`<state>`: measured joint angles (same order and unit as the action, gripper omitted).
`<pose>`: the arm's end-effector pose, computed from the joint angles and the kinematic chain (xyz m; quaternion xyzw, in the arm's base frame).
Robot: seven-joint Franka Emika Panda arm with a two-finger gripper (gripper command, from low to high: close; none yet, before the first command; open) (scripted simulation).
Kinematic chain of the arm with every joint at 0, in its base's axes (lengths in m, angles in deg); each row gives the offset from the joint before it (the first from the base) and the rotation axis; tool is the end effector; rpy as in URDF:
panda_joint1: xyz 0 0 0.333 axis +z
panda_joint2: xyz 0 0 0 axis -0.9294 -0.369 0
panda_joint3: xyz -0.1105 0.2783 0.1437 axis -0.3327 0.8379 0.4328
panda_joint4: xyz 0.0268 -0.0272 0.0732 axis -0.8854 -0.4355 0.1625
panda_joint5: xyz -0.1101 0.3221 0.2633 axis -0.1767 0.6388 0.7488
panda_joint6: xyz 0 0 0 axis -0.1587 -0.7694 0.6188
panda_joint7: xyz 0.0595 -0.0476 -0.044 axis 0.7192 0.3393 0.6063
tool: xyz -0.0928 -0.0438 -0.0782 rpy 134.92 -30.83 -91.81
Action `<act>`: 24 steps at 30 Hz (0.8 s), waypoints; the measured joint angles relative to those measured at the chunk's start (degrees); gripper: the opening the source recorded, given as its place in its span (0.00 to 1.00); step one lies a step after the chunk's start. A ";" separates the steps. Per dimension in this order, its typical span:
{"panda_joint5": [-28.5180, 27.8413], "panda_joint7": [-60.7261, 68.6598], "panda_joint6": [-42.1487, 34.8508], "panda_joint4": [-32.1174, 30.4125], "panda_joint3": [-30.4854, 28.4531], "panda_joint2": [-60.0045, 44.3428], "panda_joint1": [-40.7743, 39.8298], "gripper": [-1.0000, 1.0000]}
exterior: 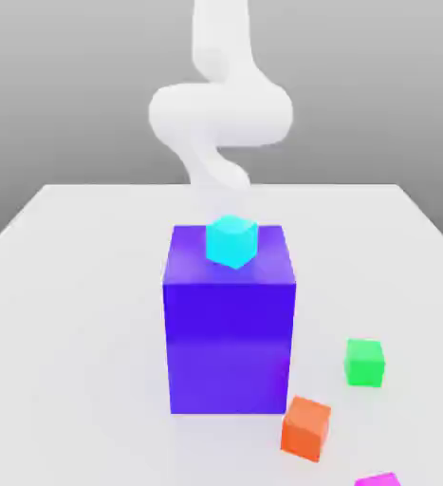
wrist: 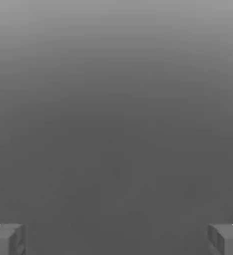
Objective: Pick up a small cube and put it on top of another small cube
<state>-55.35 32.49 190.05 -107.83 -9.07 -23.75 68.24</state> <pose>0.4216 0.0115 0.6810 -0.8609 0.3576 -0.3356 0.1352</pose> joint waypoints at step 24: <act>-8.35 -9.20 11.47 5.72 9.37 -50.13 3.40 0.50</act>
<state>-63.70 23.29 201.52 -102.11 0.30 -73.88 71.64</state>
